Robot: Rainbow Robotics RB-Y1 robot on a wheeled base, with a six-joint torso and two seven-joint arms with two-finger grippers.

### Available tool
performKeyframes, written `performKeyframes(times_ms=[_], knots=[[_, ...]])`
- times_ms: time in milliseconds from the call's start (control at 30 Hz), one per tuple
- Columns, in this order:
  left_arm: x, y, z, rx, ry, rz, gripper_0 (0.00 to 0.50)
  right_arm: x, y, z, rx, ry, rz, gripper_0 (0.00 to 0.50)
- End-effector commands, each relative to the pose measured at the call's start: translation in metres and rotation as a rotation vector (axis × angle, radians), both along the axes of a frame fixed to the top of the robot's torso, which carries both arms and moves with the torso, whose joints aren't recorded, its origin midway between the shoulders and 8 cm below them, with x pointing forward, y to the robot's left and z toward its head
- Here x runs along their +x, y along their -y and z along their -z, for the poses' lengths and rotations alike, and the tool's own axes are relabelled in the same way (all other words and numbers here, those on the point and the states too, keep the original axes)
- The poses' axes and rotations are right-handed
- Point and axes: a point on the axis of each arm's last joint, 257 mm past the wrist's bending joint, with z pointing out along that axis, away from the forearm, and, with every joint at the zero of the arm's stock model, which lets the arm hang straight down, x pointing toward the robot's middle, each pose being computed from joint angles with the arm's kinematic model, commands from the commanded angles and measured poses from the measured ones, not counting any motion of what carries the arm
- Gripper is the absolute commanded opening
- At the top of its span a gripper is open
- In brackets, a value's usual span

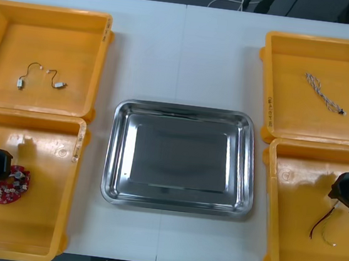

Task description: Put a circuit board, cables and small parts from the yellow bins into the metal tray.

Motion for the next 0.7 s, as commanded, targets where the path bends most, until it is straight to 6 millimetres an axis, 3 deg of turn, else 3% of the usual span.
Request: performKeyframes(times_ms=[33,433,700], knots=[[-0.003,0.0,-0.011,0.056,-0.007,0.097,0.0,0.008,-0.011,-0.004,0.017,0.023,-0.015,0.5],[-0.007,0.003,-0.07,0.112,-0.08,0.107,0.0,0.005,-0.01,0.007,0.037,0.008,-0.004,0.5],[0.006,0.016,-0.116,0.148,-0.08,0.123,0.0,0.006,-0.008,0.012,0.049,0.007,0.006,0.5]])
